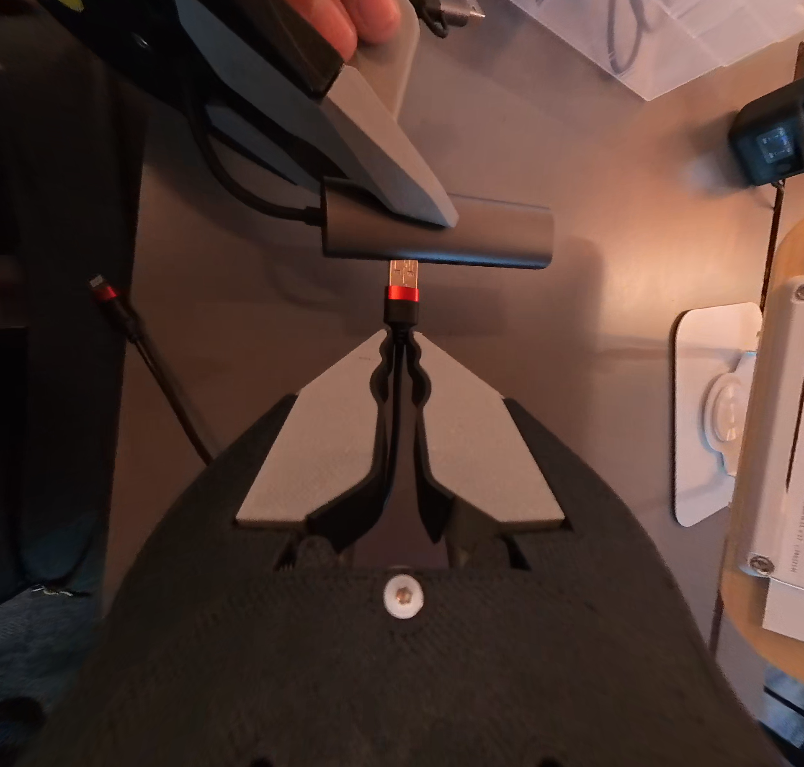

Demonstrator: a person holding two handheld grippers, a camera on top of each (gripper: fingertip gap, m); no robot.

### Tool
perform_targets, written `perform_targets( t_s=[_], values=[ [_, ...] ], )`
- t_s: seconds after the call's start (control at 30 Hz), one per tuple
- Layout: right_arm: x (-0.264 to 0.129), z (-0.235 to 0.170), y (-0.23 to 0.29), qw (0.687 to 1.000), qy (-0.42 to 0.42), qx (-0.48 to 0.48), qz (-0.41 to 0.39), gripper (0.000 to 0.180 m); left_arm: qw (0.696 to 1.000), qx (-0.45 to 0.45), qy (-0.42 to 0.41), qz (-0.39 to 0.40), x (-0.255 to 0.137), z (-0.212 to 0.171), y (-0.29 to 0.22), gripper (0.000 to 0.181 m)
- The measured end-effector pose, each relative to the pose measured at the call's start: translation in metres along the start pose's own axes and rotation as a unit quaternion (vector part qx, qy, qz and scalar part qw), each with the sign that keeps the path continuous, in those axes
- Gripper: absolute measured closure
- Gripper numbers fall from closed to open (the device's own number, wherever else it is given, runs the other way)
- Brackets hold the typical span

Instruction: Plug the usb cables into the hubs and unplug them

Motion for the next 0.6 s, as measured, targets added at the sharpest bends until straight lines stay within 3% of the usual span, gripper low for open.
perform_targets(
  t_s=[0.6],
  values=[
    [-0.0004, -0.0041, -0.0029, 0.99, -0.095, 0.048, 0.089, 0.177, 1.0, -0.018, -0.011, 0.018, -0.0035, 0.0016, 0.0066, 0.168]
  ],
)
Point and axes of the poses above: each gripper's, where its closed fingertips meet, x out along the fingers, z out of its top, y = z × x across the jaws, the point moved 5 cm from there along -x, back along the fingers, and after that the axes turned 6 degrees about z, right-handed, at the moved point
